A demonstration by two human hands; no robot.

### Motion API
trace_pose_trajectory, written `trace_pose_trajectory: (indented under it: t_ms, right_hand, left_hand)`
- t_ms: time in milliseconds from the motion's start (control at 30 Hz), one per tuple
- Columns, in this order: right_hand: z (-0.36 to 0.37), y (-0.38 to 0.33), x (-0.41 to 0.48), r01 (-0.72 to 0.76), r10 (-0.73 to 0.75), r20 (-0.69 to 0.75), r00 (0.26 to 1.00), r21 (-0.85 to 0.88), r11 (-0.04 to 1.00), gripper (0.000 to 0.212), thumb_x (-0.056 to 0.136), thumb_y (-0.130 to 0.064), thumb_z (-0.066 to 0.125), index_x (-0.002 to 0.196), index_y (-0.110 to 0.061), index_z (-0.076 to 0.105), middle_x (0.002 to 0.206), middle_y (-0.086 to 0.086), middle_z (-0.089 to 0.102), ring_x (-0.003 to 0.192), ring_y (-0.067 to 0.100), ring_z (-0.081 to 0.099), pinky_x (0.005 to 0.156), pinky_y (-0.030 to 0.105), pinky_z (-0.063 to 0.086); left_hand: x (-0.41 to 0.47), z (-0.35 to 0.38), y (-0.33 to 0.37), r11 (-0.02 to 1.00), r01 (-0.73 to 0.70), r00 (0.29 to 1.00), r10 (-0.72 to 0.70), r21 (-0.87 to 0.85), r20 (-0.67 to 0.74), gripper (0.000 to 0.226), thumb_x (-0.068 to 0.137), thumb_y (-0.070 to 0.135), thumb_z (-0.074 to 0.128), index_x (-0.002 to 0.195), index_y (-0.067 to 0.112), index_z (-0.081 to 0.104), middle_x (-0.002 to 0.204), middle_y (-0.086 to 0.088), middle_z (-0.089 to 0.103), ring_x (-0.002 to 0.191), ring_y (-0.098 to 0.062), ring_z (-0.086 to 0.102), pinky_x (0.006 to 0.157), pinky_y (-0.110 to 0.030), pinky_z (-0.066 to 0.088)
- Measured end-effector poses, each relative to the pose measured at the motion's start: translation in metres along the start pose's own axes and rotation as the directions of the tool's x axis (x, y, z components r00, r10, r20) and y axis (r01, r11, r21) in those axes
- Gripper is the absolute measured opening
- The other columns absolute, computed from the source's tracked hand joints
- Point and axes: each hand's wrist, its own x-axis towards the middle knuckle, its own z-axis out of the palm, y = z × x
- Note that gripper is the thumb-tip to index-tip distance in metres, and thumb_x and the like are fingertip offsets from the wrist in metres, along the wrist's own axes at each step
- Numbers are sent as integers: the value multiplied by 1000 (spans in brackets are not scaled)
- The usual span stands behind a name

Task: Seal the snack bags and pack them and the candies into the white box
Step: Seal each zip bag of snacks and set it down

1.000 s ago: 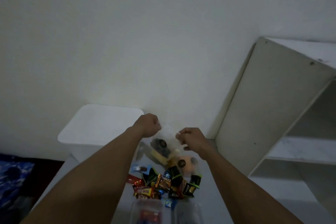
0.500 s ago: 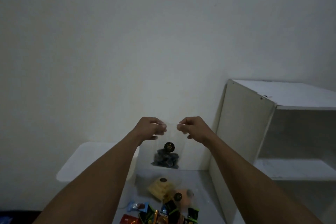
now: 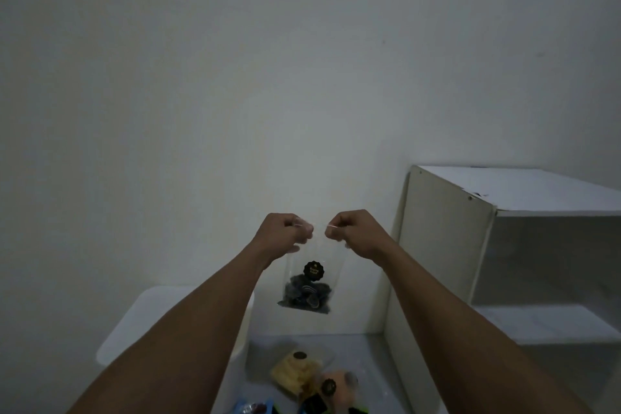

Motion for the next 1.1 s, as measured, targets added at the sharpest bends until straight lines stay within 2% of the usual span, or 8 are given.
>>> trace_pose_trajectory:
  t_ms: [167,300,400,533,667,767,967,1100]
  right_hand:
    - [-5,1,1,-10,11,-40,999,49,999,7,84,-22,76,79,-17,76,78,0,71,69,9,61,63,24,47]
    - [-3,9,-1,-88,93,-16,995,201,976,14,87,-17,72,95,-5,72,87,2,73,82,13,67,68,28,52]
    - [-4,9,-3,-83,94,-34,995,244,966,5,88,-9,66,85,-6,69,89,3,74,85,16,67,71,31,52]
    - [-3,2,-2,-60,76,-54,996,257,965,18,85,-1,65,71,-12,62,84,0,74,82,17,65,72,33,50]
    - [-3,1,2,-94,95,10,995,270,958,4,85,-13,70,81,-11,70,91,5,76,86,16,70,75,34,53]
    - [1,2,4,-94,91,24,996,266,959,12,87,-21,71,88,-10,73,87,3,76,81,12,68,73,32,53]
    - [1,-1,7,-18,30,-56,998,208,978,8,87,-10,66,84,-9,74,84,7,73,78,15,65,75,33,54]
    - [-3,-2,8,-19,26,-33,999,216,976,8,88,-12,67,89,-8,74,83,5,72,78,14,64,71,29,54]
  left_hand:
    - [2,-3,3,1000,-14,1000,14,9,16,8,85,17,72,89,11,75,91,-3,77,79,-12,66,71,-27,50]
    - [5,-9,3,999,-38,998,37,-8,-47,15,86,16,72,90,2,74,86,-5,76,75,-14,63,74,-29,50]
    - [7,-17,2,999,-4,1000,3,-39,-16,17,86,20,73,93,4,75,86,-3,77,78,-14,65,76,-29,52]
    - [4,-20,3,996,48,998,-44,-82,42,18,86,27,74,95,11,75,94,0,77,86,-14,66,80,-31,53]
    - [4,-24,6,1000,14,1000,-14,-27,1,11,84,25,76,86,14,77,91,0,78,80,-13,62,73,-27,48]
    - [6,-25,10,999,-44,999,44,31,-23,7,83,21,76,82,14,77,85,-2,78,75,-12,60,70,-25,47]
    - [6,-22,14,1000,7,999,-7,-3,37,12,83,26,77,88,15,77,93,-1,78,84,-14,64,76,-28,51]
    - [6,-19,17,1000,26,998,-26,1,58,16,83,26,76,94,15,77,97,1,77,85,-13,61,77,-28,49]
